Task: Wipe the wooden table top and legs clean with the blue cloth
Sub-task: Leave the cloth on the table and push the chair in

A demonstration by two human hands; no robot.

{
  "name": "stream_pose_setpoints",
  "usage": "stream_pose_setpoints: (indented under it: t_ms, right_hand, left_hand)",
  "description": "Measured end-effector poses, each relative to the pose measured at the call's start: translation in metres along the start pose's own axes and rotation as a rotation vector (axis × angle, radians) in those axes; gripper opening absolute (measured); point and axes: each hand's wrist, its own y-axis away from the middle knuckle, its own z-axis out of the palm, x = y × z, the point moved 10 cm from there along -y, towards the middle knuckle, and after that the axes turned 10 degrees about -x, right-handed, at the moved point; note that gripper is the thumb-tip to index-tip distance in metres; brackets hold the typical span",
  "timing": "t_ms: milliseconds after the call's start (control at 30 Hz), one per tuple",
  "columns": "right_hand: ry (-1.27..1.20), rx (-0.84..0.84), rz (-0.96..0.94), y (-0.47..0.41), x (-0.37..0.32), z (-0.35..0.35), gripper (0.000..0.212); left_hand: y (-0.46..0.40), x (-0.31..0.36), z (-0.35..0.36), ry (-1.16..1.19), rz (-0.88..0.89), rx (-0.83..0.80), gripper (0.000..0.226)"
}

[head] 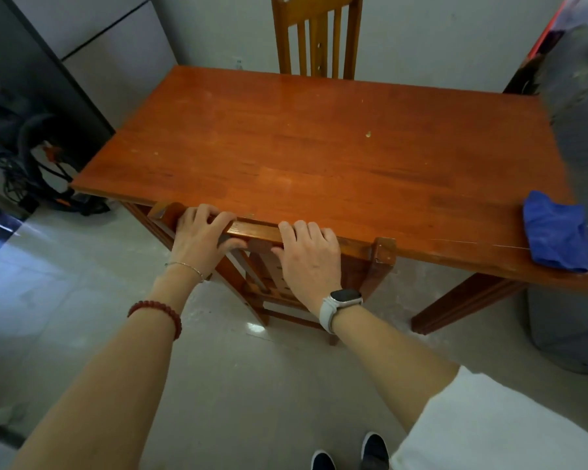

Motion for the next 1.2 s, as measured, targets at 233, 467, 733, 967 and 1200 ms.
stream_pose_setpoints:
  t_ms: [233, 467, 733, 967, 1200]
  right_hand:
    - [-0.031, -0.111, -0.065, 0.015, 0.013, 0.000, 0.060]
    - [-0.034, -0.225, -0.071, 0.038, 0.004, 0.007, 0.071]
    - [-0.252, -0.440, -0.259, 0.132, -0.036, 0.046, 0.045]
    - [-0.424, -0.684, -0.353, 0.141, -0.118, 0.084, 0.043]
    - [-0.288, -0.953, -0.471, 0.117, -0.241, 0.155, 0.048]
  left_hand:
    - [-0.003, -0.008, 0.002, -0.005, -0.065, -0.048, 0.052]
    - [0.066, 0.004, 0.011, 0.283, -0.258, 0.190, 0.056]
    - [0.253, -0.014, 0.104, 0.345, -0.811, -0.090, 0.067]
    - [0.333, -0.067, 0.098, 0.317, -1.039, -0.062, 0.059]
    - [0.362, -0.182, 0.097, 0.404, -1.112, -0.032, 0.053]
